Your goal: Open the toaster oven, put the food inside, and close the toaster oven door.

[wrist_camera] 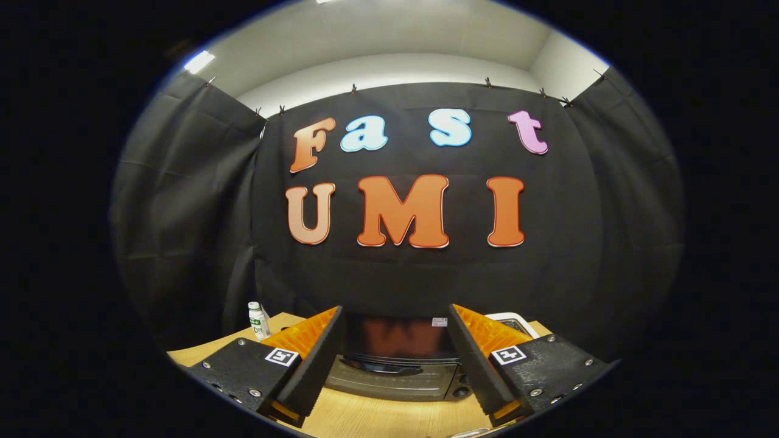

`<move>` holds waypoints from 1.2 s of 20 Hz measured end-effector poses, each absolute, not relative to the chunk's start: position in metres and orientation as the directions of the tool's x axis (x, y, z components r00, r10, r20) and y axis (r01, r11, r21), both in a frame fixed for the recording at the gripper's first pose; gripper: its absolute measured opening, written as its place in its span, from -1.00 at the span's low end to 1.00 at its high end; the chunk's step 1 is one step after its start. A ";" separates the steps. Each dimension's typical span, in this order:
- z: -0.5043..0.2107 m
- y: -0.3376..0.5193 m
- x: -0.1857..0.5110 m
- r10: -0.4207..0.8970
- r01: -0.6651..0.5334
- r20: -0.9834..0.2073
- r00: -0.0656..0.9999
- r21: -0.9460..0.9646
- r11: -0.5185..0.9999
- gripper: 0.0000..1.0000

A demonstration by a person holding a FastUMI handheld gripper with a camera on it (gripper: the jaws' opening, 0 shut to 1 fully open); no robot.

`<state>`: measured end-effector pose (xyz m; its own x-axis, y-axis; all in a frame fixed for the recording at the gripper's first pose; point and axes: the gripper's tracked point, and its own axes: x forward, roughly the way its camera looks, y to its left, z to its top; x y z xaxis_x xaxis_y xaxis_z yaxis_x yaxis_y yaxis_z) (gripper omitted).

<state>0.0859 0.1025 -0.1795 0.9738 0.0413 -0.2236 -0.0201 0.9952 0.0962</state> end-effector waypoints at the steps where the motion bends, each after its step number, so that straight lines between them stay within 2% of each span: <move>1: -0.193 0.109 0.091 0.045 -0.021 -0.245 0.969 0.098 0.995 0.98; 7: -0.271 0.128 0.113 0.044 0.001 -0.374 0.927 0.121 0.993 0.99; 18: -0.335 0.127 0.140 -0.047 0.051 -0.425 0.904 -0.001 0.999 0.99; 24: -0.341 0.135 0.131 -0.018 0.064 -0.409 0.912 0.100 0.993 0.94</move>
<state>0.1314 0.1351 -0.3410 0.9124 -0.0179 -0.4089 0.0642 0.9929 0.0998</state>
